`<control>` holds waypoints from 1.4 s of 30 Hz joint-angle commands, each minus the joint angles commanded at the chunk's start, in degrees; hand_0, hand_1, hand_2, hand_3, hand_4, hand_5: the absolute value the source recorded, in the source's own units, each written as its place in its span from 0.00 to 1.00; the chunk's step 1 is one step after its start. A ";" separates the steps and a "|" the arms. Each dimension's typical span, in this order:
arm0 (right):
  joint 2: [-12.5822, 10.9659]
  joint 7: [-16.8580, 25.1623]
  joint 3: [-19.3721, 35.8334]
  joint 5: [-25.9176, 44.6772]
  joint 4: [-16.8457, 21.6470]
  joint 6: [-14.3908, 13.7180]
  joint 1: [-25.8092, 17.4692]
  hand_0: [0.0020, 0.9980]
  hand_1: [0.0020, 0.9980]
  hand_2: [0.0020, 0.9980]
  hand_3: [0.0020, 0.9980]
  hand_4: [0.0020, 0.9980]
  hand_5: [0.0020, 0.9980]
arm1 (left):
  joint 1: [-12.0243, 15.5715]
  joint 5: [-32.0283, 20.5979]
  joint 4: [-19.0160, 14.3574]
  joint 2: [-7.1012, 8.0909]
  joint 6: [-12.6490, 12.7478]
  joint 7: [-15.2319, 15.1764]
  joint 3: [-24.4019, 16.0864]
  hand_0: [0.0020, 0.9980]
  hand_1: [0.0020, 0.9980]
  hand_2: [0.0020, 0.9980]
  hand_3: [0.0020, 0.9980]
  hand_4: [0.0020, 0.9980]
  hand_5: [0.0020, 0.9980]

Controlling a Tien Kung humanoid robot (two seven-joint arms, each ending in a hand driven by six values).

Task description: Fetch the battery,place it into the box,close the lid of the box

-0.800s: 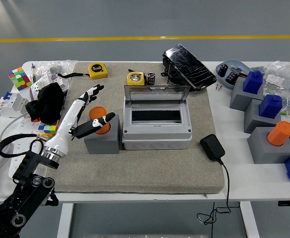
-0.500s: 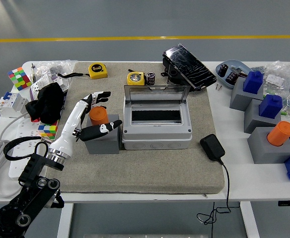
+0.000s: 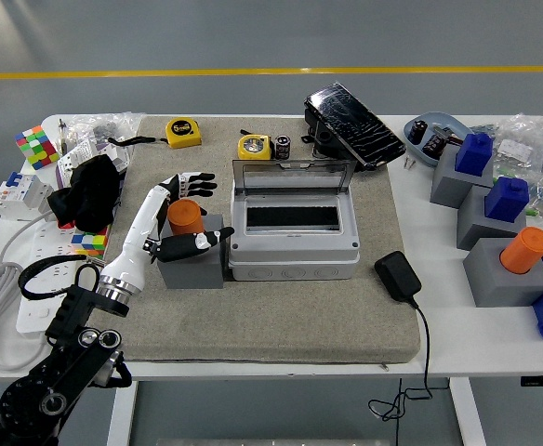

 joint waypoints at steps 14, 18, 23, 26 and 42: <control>0.36 0.02 0.52 0.32 0.00 -0.13 -0.29 0.64 0.67 0.68 0.61 1.00 0.60 | -0.49 -2.04 1.98 -1.24 0.26 -1.39 1.10 0.17 0.28 0.33 0.43 1.00 0.06; 0.42 0.06 0.53 0.42 0.00 -0.16 -0.21 0.64 0.67 0.68 0.61 1.00 0.60 | -0.61 -2.46 2.35 -1.42 0.46 -1.97 1.10 0.17 0.28 0.33 0.43 1.00 0.06; 0.46 0.12 0.48 0.72 0.00 -0.21 -0.18 0.64 0.67 0.68 0.61 1.00 0.60 | -0.92 -3.99 3.07 -1.64 1.16 -3.46 1.20 0.11 0.20 0.25 0.32 1.00 0.03; 0.46 0.10 0.63 0.67 0.00 -0.22 -0.26 0.64 0.67 0.68 0.61 1.00 0.60 | -1.11 -5.80 3.83 -1.87 1.82 -4.87 1.56 0.06 0.11 0.18 0.24 1.00 0.00; 0.72 0.17 0.96 0.95 0.00 -0.31 -0.66 0.64 0.67 0.68 0.61 1.00 0.60 | -0.91 -10.87 2.37 -2.43 3.36 -9.37 3.11 0.02 0.03 0.12 0.18 1.00 0.00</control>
